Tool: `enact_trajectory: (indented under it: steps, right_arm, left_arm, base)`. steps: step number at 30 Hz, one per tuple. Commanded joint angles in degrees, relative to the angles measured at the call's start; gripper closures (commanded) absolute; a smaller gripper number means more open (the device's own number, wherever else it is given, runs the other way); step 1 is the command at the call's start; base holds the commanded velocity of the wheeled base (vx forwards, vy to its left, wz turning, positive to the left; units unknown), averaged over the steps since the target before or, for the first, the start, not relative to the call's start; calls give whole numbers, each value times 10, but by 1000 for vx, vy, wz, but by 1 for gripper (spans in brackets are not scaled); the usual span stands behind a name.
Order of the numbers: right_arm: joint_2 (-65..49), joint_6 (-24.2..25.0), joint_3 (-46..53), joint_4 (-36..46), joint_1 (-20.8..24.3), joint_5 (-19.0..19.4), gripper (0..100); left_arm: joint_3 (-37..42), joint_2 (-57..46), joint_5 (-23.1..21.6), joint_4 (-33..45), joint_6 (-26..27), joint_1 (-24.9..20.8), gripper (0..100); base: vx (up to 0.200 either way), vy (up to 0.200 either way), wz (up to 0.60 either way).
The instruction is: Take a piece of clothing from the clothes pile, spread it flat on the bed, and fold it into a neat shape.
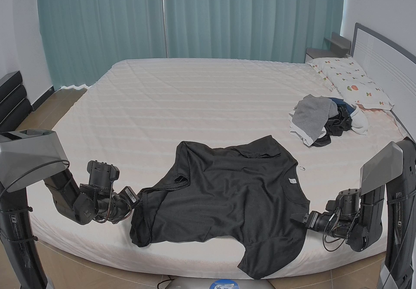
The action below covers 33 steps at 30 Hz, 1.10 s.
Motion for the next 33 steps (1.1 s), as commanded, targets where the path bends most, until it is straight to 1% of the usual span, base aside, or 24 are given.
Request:
enact_trajectory:
  steps: [1,3,6,8,11,14,16,17,18,20,22,24,29,33]
  right_arm:
    - [5,-2,-1,-7,-2,-7,100]
    - [3,-5,4,-6,-8,-7,100]
    - [2,-41,10,-6,-48,-7,100]
    - [-3,-57,12,-6,-66,-7,100]
    - [-22,-85,28,3,-91,-6,100]
    - [-35,-122,32,19,-112,-6,100]
    - [-38,-129,32,26,-119,-6,100]
    - [-44,-136,28,38,-131,-6,100]
    - [-44,-136,28,38,-131,-6,100]
    - [-59,-150,25,51,-150,-6,100]
    - [-75,-166,25,64,-165,-6,100]
    - [-85,-171,23,72,-171,-6,100]
    - [-87,-179,21,82,-176,-6,100]
    - [-40,-184,8,71,-160,-8,100]
  left_arm:
    - [1,6,1,-1,3,4,100]
    - [2,6,1,-1,4,5,100]
    - [3,5,2,0,5,5,100]
    - [6,5,2,1,7,5,100]
    - [14,4,3,14,32,5,100]
    - [24,1,3,29,55,4,100]
    - [24,0,3,33,58,4,100]
    - [25,-2,3,40,59,3,100]
    - [25,-2,3,40,59,3,100]
    - [25,-3,4,54,61,2,100]
    - [25,-7,4,79,76,1,100]
    - [24,-11,4,95,88,1,100]
    - [20,-23,1,115,90,-2,100]
    - [17,-17,0,112,87,-12,100]
  base:
    - [0,0,0]
    - [0,0,0]
    - [0,0,0]
    - [0,0,0]
    - [0,0,0]
    - [0,0,0]
    - [0,0,0]
    - [0,0,0]
    - [0,0,0]
    - [0,0,0]
    - [0,0,0]
    - [0,0,0]
    - [0,0,0]
    - [0,0,0]
